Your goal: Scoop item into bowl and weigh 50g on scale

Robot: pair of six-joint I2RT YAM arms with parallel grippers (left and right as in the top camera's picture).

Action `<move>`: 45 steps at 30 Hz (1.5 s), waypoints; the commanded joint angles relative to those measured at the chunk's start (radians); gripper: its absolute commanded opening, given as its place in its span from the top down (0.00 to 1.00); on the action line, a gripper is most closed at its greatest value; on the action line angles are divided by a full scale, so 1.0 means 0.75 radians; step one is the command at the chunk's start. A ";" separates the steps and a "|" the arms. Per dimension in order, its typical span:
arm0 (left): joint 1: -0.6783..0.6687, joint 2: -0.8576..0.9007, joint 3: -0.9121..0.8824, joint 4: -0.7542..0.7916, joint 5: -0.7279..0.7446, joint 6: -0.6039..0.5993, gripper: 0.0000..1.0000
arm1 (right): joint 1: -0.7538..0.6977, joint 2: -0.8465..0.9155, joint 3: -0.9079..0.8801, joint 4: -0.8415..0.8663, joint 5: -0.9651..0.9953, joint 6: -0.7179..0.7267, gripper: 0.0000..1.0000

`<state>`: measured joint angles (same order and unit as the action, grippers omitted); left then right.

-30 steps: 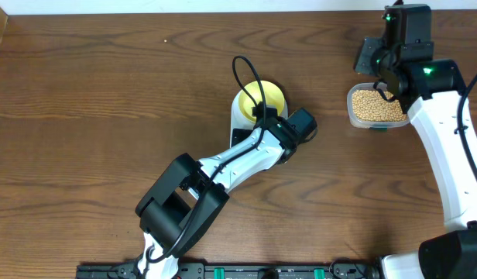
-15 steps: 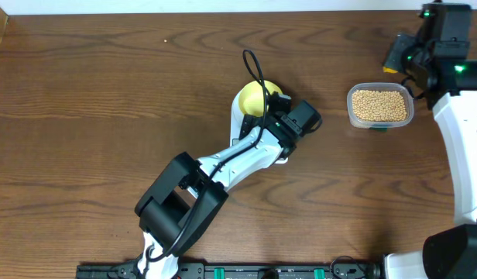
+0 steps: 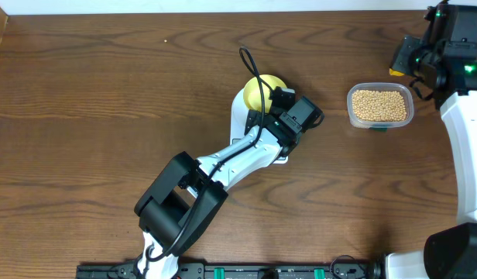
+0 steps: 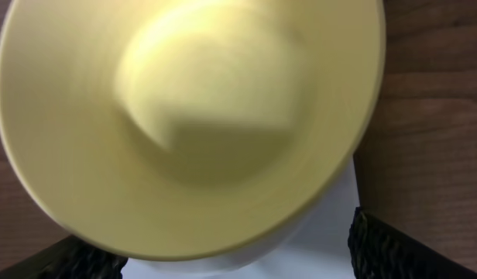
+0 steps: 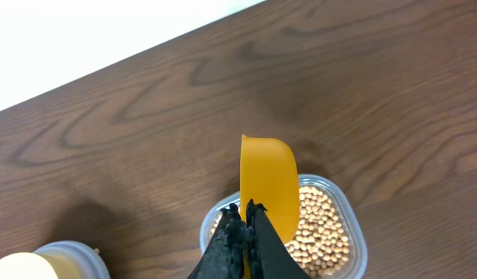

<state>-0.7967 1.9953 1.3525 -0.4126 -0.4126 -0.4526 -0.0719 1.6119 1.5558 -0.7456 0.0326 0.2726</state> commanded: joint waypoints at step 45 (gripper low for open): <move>-0.001 -0.036 0.011 -0.292 0.027 -0.061 0.08 | 0.002 -0.010 0.025 -0.062 -0.103 -0.071 0.99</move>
<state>-0.7967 1.9919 1.3525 -0.6205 -0.3943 -0.4789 -0.0772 1.6119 1.5558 -0.7895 -0.0311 0.2295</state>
